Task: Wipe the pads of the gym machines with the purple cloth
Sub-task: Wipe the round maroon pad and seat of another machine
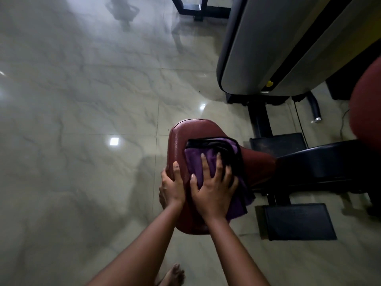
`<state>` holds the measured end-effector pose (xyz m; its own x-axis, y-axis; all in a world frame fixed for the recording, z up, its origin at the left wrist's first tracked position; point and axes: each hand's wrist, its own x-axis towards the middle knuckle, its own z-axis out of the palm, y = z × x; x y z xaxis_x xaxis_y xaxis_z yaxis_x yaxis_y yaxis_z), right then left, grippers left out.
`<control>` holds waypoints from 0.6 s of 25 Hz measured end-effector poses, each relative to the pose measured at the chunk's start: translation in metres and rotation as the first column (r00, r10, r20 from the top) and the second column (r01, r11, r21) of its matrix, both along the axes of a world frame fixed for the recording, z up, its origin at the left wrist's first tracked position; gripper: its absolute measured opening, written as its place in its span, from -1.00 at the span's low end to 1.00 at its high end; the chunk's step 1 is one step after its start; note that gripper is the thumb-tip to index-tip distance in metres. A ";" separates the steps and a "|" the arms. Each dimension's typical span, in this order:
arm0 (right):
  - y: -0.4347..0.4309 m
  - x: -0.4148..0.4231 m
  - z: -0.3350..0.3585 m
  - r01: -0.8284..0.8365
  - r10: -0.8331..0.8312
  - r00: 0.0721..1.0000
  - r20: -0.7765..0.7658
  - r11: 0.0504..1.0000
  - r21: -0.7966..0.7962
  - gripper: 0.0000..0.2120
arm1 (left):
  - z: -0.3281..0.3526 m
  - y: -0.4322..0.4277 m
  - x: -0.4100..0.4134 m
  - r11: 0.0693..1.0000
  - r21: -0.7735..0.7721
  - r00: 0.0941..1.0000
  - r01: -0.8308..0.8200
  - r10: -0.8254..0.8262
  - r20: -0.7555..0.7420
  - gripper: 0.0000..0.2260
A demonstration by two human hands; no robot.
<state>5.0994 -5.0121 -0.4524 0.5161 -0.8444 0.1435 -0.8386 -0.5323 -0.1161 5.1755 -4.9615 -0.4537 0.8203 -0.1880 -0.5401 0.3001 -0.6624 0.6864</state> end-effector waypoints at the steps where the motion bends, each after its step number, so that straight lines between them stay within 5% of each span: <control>1: -0.001 -0.002 0.000 -0.057 0.057 0.998 0.005 0.998 0.007 -0.41 | -0.001 0.003 0.001 0.997 -0.064 0.999 0.042 -0.043 -0.009 -0.43; 4: -0.038 -0.006 0.004 -0.107 0.106 0.993 0.056 0.994 0.006 -0.42 | 0.002 0.015 -0.003 0.967 -0.098 0.967 0.235 -0.222 0.127 -0.34; 7: -0.066 -0.013 0.009 -0.082 0.081 0.996 0.043 0.996 0.032 -0.43 | 0.007 0.022 -0.022 0.874 -0.030 0.787 0.485 -0.421 0.450 -0.28; 10: -0.095 -0.028 0.011 0.045 -0.047 0.996 0.081 0.999 0.024 -0.44 | 0.000 0.008 -0.020 0.611 0.143 0.397 0.778 -0.656 0.642 -0.40; 13: -0.120 -0.049 0.011 0.261 -0.266 0.944 0.195 0.964 0.053 -0.42 | -0.007 -0.014 -0.005 0.314 0.425 -0.061 0.849 -0.740 0.669 -0.46; 15: -0.123 -0.055 0.005 0.459 -0.502 0.811 0.301 0.865 0.203 -0.34 | -0.009 -0.018 -0.001 0.244 0.527 -0.184 0.814 -0.752 0.633 -0.46</control>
<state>5.0440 -5.1347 -0.4470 -0.0215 -0.9928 0.1176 -0.8823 -0.0365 -0.4692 5.1749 -4.9800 -0.4630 -0.0065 -0.9935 0.1139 -0.9725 0.0328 0.2306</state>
